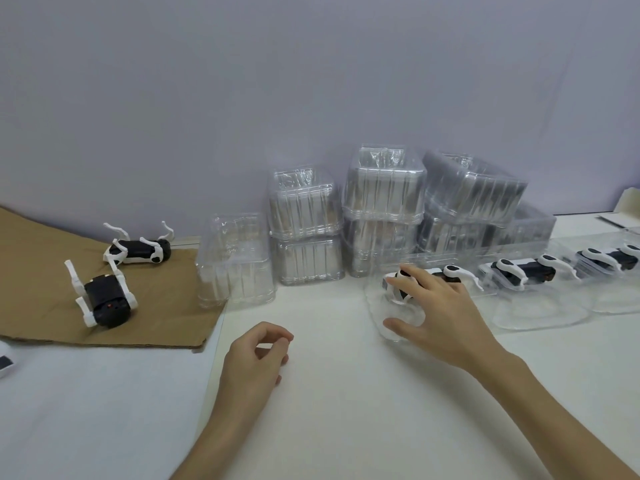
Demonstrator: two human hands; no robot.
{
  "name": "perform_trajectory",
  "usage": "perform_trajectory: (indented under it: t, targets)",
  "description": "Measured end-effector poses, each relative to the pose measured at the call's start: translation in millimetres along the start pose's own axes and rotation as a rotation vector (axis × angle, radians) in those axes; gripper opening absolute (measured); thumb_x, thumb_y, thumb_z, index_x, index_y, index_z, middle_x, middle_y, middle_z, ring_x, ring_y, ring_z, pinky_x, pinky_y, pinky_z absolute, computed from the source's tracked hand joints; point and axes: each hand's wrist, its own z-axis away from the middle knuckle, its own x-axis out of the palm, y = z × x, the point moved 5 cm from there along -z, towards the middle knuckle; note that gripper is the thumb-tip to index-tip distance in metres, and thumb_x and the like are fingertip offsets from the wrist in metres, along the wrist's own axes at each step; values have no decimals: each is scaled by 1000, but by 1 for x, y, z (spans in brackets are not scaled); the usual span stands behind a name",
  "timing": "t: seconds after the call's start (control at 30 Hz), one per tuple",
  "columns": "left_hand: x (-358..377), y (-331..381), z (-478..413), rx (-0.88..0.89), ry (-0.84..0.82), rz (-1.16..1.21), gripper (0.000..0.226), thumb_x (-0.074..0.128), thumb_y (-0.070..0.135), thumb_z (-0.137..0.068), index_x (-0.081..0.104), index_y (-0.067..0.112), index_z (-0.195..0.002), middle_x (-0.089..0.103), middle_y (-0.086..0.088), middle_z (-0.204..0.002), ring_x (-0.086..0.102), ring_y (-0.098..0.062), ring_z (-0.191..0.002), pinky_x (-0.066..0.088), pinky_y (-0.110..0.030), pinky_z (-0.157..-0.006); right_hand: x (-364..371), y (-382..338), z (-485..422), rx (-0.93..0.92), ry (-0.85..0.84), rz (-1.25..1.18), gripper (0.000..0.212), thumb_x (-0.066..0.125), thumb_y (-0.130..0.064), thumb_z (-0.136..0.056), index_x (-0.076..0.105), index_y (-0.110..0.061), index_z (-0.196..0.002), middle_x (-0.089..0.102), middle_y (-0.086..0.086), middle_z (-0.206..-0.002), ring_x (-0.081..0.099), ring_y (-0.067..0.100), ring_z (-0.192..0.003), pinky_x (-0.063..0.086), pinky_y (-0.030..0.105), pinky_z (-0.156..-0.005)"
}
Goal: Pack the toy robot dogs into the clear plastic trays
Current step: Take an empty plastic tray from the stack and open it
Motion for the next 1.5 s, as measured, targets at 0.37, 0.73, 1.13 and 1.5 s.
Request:
perform_trajectory:
  t: [0.37,0.73,1.13,1.5]
  targets:
    - [1,2,-1,36,8,38,19,59,10,-97,70,24,-91,70,6,-96,69,-10,-72,51,-26,-58,13,-58,5,-125,-58,-114,62,55,-62,-92,37,-44,-149,15,-17,-166,31,6,-144,33,32,-113]
    - [27,32,22,740,-213,-595,70,50,49,-92,13,60,-151,11,37,-159,56,8,-96,49,-13,-76,-39,88,11,681,246,84,41,66,-23,-86,63,-13,-125,58,19,-124,49,37,-119,30,46,-103]
    - [10,34,17,684,54,-633,51,74,10,-86,66,38,-128,40,15,-104,46,-6,-52,44,-19,-46,-10,-1,8,78,263,-147,25,71,-30,-90,70,-29,-114,68,-12,-110,58,15,-108,21,29,-95]
    - [5,27,12,576,92,-550,56,73,17,-88,57,37,-137,40,20,-126,48,1,-87,48,-21,-62,-13,18,10,35,162,-95,36,82,-22,-82,72,-30,-115,66,-15,-111,60,17,-111,26,34,-101]
